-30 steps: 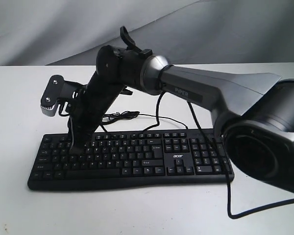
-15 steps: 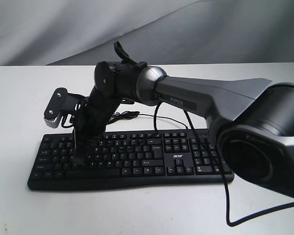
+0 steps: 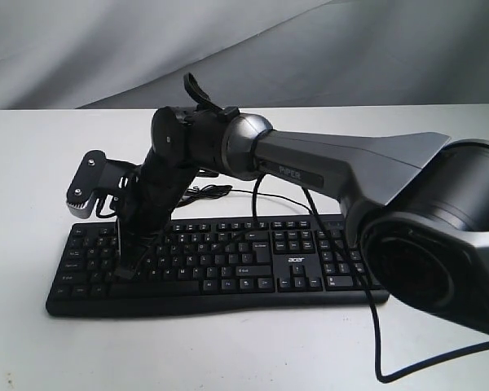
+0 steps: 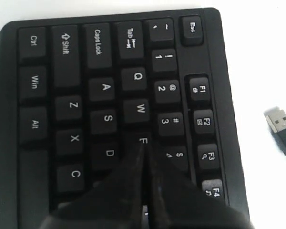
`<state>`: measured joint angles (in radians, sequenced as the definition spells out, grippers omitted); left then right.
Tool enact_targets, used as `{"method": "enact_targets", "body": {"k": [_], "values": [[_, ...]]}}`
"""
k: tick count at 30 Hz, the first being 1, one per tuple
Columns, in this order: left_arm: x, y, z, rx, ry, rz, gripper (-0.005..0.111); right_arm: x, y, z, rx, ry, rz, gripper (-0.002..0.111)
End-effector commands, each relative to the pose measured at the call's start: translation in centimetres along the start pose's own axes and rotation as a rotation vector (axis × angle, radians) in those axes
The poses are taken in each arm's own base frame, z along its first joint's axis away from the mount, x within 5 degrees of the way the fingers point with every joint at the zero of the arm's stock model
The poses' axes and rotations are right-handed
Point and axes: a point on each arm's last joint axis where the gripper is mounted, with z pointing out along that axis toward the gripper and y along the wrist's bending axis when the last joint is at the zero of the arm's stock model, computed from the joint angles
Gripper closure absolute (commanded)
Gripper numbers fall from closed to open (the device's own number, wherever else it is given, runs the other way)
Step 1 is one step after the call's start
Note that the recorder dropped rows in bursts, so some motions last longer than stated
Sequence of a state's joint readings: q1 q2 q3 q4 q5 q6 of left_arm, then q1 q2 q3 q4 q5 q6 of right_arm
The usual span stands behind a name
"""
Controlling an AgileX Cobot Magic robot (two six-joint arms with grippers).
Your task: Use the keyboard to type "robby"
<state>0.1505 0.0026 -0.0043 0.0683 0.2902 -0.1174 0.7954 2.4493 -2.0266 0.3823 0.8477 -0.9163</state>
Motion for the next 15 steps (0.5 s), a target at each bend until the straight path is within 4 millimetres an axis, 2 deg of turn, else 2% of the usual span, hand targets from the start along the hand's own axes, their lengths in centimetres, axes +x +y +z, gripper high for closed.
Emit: {"method": "enact_targets", "body": {"k": [1, 15], "values": [[0.09, -0.01, 0.02, 0.001, -0.003, -0.012, 0.106, -0.40, 0.16, -0.57, 0.003, -0.015, 0.001, 0.108], [0.09, -0.01, 0.02, 0.001, -0.003, -0.012, 0.106, -0.34, 0.12, -0.57, 0.008, -0.008, -0.001, 0.108]]}}
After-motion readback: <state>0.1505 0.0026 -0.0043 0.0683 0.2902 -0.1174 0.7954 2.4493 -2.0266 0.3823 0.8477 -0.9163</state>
